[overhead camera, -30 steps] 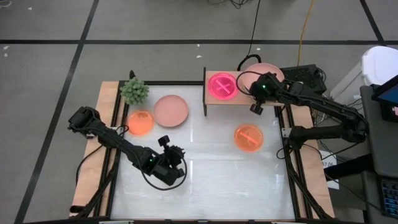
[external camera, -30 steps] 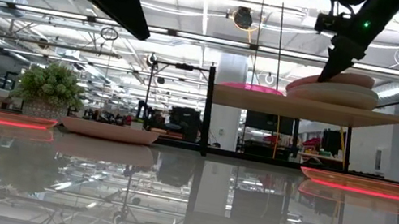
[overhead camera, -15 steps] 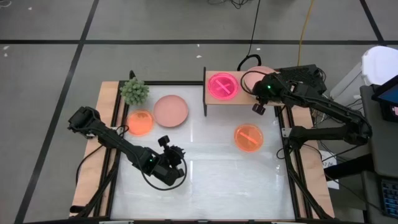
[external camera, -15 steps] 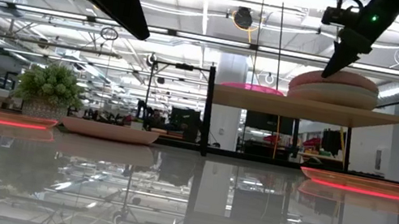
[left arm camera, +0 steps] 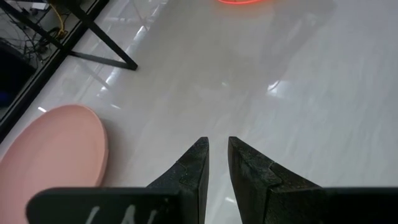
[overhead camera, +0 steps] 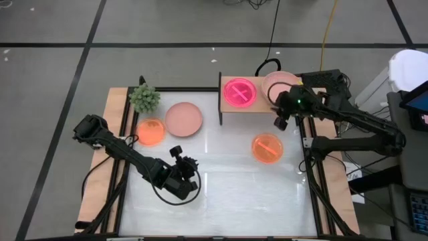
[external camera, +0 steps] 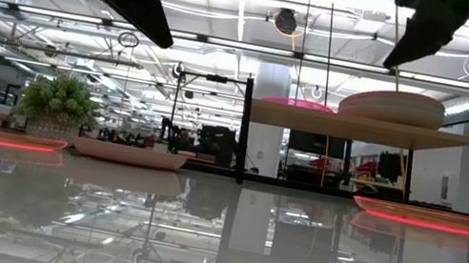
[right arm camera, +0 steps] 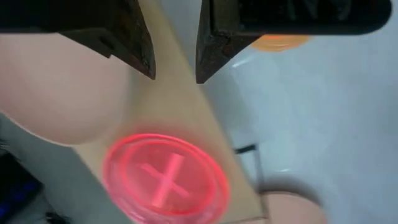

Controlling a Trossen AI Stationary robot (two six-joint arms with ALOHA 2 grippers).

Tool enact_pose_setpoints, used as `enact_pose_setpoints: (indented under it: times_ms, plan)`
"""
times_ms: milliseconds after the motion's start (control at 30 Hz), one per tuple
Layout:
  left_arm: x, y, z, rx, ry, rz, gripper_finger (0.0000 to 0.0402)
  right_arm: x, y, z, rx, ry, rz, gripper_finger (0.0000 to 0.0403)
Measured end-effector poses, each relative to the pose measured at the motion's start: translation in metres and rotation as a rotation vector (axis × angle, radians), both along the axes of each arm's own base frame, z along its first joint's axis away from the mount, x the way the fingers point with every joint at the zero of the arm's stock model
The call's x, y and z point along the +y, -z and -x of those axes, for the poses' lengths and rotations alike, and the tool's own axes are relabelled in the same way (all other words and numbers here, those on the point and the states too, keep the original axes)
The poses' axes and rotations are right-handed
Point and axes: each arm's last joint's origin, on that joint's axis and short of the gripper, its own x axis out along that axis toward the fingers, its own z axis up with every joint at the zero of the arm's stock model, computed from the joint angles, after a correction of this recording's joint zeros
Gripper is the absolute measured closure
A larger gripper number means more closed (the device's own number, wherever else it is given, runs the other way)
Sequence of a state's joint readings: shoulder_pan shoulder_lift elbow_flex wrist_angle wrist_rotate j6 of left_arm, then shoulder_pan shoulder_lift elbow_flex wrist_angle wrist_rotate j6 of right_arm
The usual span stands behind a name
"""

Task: Place and stack plates onto a shelf
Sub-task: Stack the left orange plate on top of the light pink plate on the shelf

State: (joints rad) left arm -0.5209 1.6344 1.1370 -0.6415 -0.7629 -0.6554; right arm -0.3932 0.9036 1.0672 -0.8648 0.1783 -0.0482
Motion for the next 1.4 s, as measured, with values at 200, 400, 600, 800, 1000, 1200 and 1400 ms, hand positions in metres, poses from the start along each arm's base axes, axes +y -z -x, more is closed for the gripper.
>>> enact_pose_setpoints:
  times_ms: [200, 400, 600, 800, 1000, 1200, 1400]
  plan:
    - [0.001, 0.001, 0.002, 0.019, -0.017, 0.028, 0.0334, 0.026, 0.01, -0.015, -0.055, -0.126, -0.035, 0.0307]
    - [0.007, 0.01, 0.018, 0.22, -0.094, 0.173, 0.0334, 0.052, 0.033, -0.027, -0.085, -0.258, -0.055, 0.0307]
    - [0.021, 0.016, 0.036, 0.349, -0.341, 0.237, 0.0334, 0.076, 0.053, -0.029, -0.039, -0.445, -0.013, 0.0307]
    - [0.043, 0.042, 0.055, 0.436, -0.57, 0.242, 0.0334, 0.088, 0.053, -0.026, -0.034, -0.526, -0.008, 0.0307]
    - [0.068, 0.065, 0.069, 0.527, -0.708, 0.24, 0.0334, 0.091, 0.051, -0.027, -0.055, -0.555, 0.01, 0.0307]
    - [0.089, 0.072, 0.072, 0.587, -0.736, 0.219, 0.0333, 0.091, 0.046, -0.031, -0.106, -0.574, 0.042, 0.0307]
    - [0.108, 0.077, 0.074, 0.604, -0.766, 0.167, 0.0292, 0.092, 0.045, -0.032, -0.126, -0.582, 0.055, 0.0307]
